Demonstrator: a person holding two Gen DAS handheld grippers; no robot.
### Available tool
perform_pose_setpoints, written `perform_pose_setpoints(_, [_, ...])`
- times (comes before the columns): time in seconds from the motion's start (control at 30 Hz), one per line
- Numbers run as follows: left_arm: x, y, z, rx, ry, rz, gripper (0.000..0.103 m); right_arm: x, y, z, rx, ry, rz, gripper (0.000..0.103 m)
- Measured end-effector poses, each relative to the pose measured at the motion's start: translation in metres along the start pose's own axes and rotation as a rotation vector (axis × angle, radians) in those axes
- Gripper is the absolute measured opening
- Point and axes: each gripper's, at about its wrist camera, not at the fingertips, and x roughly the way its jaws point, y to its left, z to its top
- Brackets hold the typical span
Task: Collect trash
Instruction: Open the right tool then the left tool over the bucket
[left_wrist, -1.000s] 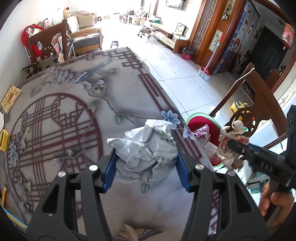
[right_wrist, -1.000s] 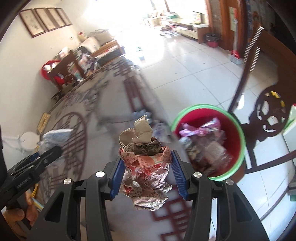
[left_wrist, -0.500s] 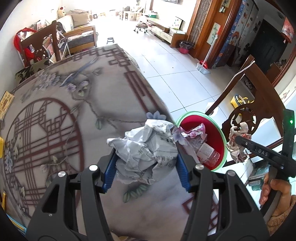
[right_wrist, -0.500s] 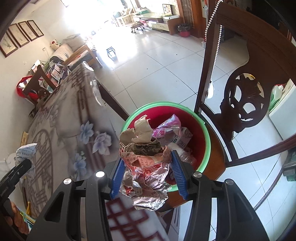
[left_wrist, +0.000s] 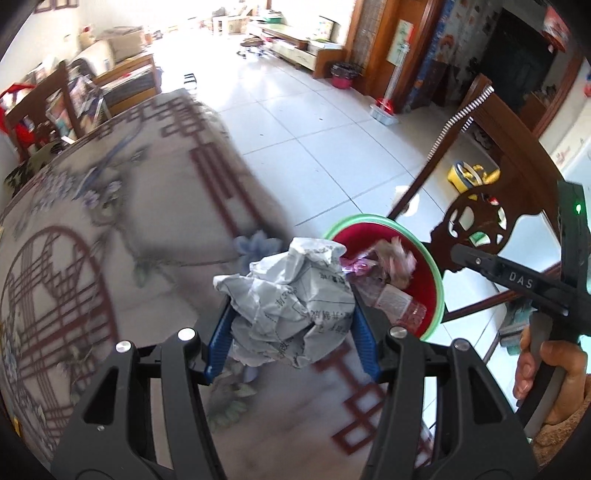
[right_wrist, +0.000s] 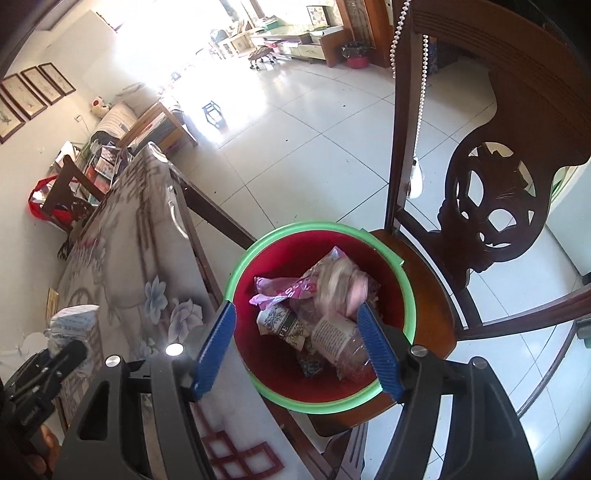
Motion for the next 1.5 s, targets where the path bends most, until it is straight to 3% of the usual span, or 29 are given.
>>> perform_pose_setpoints(0.13, [0.02, -0.022, 0.007, 0.057, 0.012, -0.015, 0.054, 0.0, -0.008, 0.001, 0.025, 0.0, -0.003, 0.072])
perform_pose_setpoints(0.53, [0.049, -0.063, 0.026, 0.147, 0.029, -0.064, 0.054, 0.001, -0.026, -0.005, 0.054, 0.008, -0.041, 0.072])
perform_pose_setpoints(1.3, [0.092, -0.089, 0.027, 0.183, 0.11, -0.09, 0.054, -0.014, -0.029, -0.023, 0.051, -0.009, -0.088, 0.072])
perform_pose_setpoints(1.5, [0.097, -0.087, 0.022, 0.179, 0.135, -0.091, 0.06, -0.018, -0.031, -0.03, 0.06, -0.015, -0.099, 0.072])
